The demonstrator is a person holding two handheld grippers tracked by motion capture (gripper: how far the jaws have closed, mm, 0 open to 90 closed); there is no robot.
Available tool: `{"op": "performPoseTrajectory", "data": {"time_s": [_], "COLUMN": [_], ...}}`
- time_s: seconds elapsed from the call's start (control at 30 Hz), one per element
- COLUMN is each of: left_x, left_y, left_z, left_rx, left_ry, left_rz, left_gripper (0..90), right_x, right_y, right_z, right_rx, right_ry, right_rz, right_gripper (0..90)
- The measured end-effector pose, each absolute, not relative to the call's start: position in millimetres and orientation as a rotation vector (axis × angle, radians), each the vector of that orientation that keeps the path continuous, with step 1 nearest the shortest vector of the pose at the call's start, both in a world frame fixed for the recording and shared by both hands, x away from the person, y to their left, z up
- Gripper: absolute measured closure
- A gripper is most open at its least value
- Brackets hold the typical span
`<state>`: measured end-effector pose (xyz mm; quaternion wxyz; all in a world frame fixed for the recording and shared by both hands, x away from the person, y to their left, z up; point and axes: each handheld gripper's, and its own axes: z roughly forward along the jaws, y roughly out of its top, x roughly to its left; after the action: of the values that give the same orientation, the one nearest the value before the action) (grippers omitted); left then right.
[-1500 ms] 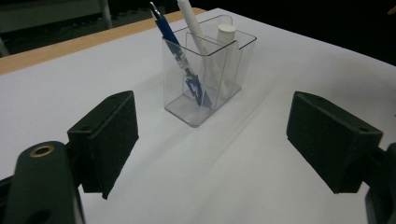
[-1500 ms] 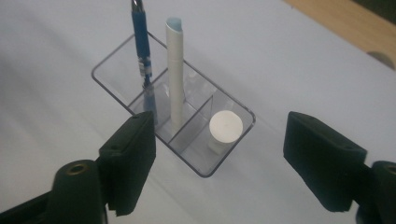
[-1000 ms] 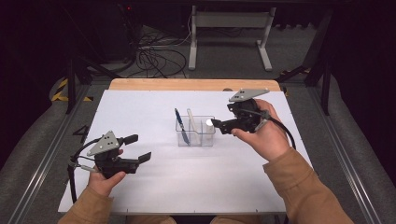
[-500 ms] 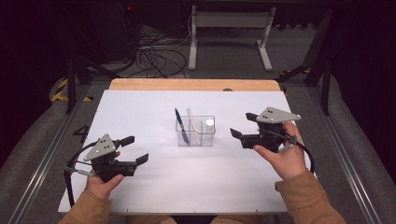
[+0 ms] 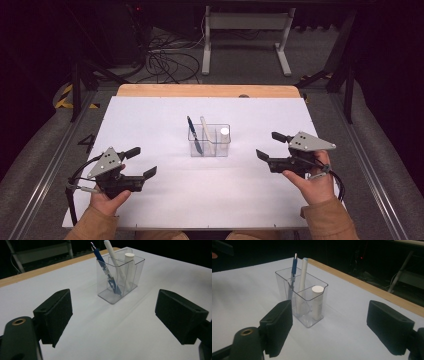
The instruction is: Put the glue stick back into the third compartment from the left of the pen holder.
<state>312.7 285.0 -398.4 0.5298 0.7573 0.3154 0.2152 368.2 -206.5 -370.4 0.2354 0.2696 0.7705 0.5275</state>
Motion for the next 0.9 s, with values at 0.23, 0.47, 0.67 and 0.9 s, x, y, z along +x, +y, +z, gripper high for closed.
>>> {"op": "performPoseTrajectory", "data": {"time_s": [0.23,0.47,0.67,0.9], "left_x": [310.8,308.3,306.0,305.9], "left_y": [286.0,285.4,285.8,282.3], "left_z": [-399.3,-401.7,-405.3,-409.4], "left_rx": [1.791,1.799,1.789,1.818], "left_ry": [0.751,0.738,0.734,0.734], "left_rz": [0.516,0.526,0.530,0.550], "left_gripper": [14.8,14.7,14.7,14.7], "right_x": [359.9,353.2,349.8,352.0], "right_y": [-213.4,-214.4,-213.6,-216.1], "right_z": [-391.2,-412.0,-425.0,-431.9], "right_rx": [0.696,0.687,0.703,0.741], "right_ry": [2.120,2.175,2.180,2.140], "right_rz": [1.520,1.473,1.491,1.529], "right_gripper": [20.0,23.2,21.5,19.9]}}
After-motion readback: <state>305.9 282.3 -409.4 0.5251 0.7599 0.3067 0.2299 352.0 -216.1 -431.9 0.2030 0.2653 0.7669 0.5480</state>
